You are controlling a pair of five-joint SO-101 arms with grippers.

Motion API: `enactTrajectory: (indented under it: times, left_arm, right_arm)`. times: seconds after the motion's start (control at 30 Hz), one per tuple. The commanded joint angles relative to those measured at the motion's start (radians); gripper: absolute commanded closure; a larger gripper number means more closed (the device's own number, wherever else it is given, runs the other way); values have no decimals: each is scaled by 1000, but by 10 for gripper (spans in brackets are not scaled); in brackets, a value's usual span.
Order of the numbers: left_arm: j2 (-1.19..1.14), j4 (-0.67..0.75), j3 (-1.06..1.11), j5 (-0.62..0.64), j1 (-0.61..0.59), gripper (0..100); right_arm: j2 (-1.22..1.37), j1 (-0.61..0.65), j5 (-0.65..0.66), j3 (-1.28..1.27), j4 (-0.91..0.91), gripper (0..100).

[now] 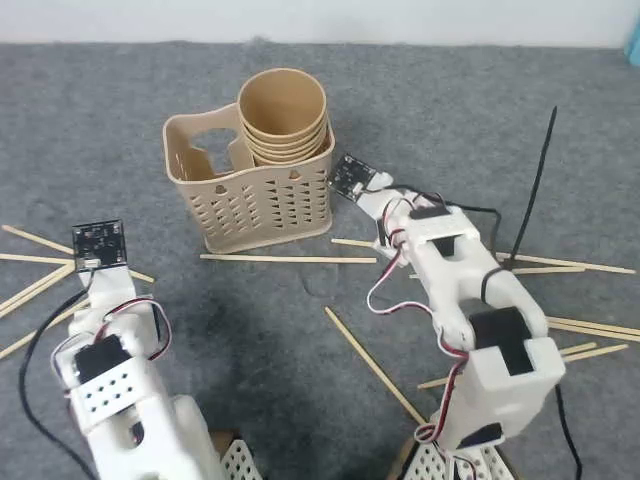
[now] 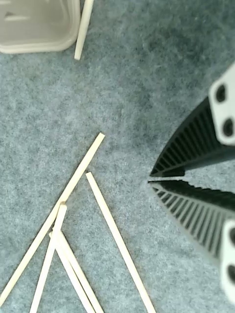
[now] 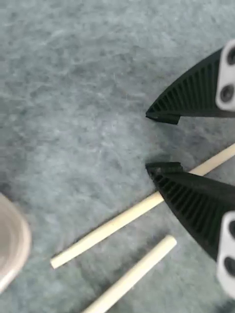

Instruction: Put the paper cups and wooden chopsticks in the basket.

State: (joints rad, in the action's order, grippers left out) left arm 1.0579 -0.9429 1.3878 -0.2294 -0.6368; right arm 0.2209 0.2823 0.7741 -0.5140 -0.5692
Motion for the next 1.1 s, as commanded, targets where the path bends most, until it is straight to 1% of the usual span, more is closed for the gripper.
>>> enactTrajectory:
  times: [0.0,0.1,0.27,0.37,0.43,0.53,0.77,0.87,1.07]
  left_arm:
    - [18,28,-5,-6,8,987]
    - [18,28,-5,-6,8,987]
    - [18,28,-5,-6,8,987]
    - [18,28,-5,-6,8,987]
    - [18,28,-5,-6,8,987]
    - [18,28,-5,-6,8,987]
    - [18,28,-5,-6,8,987]
    - [18,28,-5,-6,8,987]
    - [18,28,-5,-6,8,987]
  right_arm:
    - [-2,27,8,38,-65,830]
    - [-31,28,8,64,-117,829]
    - [-171,38,6,78,-255,827]
    - [-239,85,6,75,-348,826]
    - [-254,110,6,61,-375,826]
    - [-245,124,9,54,-360,826]
    - [-84,81,12,61,-203,828]
    - [-27,87,12,61,-208,828]
    - [-8,84,14,61,-186,830]
